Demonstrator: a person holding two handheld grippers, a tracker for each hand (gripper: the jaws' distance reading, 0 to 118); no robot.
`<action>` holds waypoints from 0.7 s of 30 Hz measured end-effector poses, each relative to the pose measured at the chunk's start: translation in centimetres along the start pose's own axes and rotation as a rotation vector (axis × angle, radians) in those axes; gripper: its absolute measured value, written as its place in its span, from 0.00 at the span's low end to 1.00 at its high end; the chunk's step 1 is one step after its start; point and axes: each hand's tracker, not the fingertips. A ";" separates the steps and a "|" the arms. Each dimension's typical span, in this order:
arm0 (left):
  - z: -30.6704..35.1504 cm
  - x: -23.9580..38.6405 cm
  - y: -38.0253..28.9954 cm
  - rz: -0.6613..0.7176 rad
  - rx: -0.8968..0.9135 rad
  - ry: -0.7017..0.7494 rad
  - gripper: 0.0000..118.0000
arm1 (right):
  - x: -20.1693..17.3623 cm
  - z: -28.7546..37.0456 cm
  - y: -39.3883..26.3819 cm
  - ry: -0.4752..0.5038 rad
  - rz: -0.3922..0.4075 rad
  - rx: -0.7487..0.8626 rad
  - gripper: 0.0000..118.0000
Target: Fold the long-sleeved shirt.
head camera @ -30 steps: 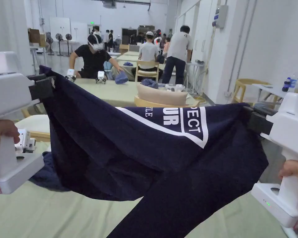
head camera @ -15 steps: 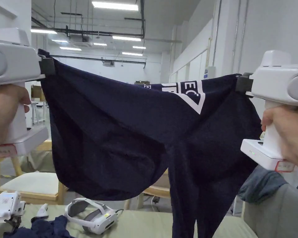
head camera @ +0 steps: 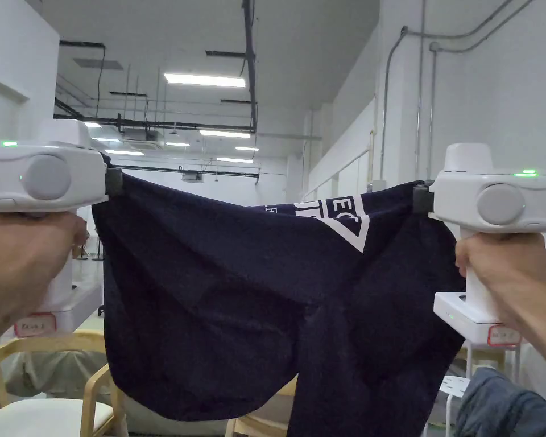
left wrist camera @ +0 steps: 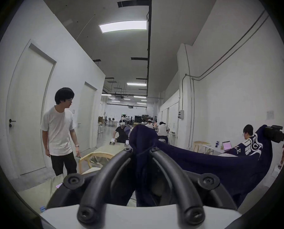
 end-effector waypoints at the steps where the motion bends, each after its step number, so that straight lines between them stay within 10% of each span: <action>1: -0.5 -0.1 -0.9 -0.002 -0.012 -0.003 0.13 | -0.2 -0.1 -0.9 -0.008 -0.001 0.006 0.04; 21: 11.7 -3.4 -29.2 -0.023 -0.447 -0.087 0.13 | -0.2 11.3 -30.8 0.094 -0.056 -0.355 0.04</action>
